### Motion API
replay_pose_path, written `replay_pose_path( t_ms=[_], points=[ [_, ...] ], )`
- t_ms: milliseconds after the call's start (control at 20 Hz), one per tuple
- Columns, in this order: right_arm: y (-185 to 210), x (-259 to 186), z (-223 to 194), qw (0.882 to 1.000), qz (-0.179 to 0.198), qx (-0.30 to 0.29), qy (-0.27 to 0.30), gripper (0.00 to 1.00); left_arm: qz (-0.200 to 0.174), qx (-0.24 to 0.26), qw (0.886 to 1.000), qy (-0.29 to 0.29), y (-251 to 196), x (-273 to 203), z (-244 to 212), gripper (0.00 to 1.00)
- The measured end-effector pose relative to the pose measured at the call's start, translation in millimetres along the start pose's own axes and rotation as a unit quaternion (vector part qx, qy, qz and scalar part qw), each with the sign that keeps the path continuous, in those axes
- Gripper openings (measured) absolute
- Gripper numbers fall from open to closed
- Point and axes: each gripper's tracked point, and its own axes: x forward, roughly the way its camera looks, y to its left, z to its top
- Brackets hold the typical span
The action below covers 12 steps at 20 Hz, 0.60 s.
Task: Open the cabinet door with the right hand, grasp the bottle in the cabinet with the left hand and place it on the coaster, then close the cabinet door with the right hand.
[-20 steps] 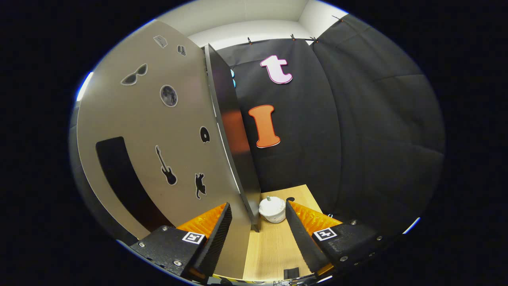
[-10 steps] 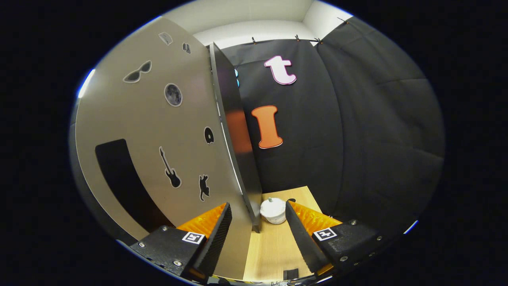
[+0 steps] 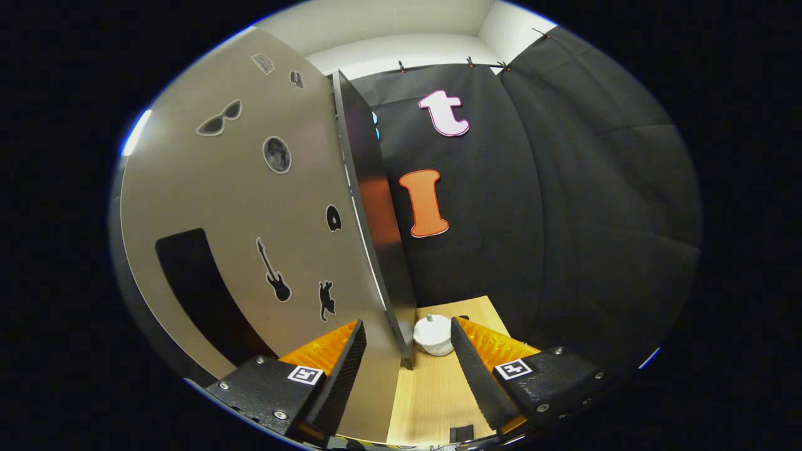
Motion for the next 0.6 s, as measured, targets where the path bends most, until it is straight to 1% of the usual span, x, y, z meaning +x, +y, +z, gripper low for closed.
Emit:
replay_pose_path(
  t_ms=[150, 300, 400, 600],
  points=[
    [0.6, -0.3, 0.3, 1.0, 0.003, 0.0, -0.004, 0.84, -0.004, 0.005, 1.0, 0.005, -0.4, -0.9, 1.8, 0.87],
    [0.0, -1.7, 1.9, 1.0, 0.006, 0.001, -0.01, 0.84, -0.007, 0.015, 1.0, -0.002, -2.3, -8.8, 11.8, 0.88],
    [-2.3, -3.2, 3.9, 1.0, 0.008, 0.007, -0.018, 0.84, -0.014, 0.024, 1.0, -0.006, 0.2, -18.1, 20.2, 0.93],
    [-14.9, -12.0, 5.8, 0.999, -0.001, 0.008, -0.034, 0.84, -0.031, 0.033, 0.999, -0.008, -6.2, -29.0, 46.1, 0.92]
  ],
)
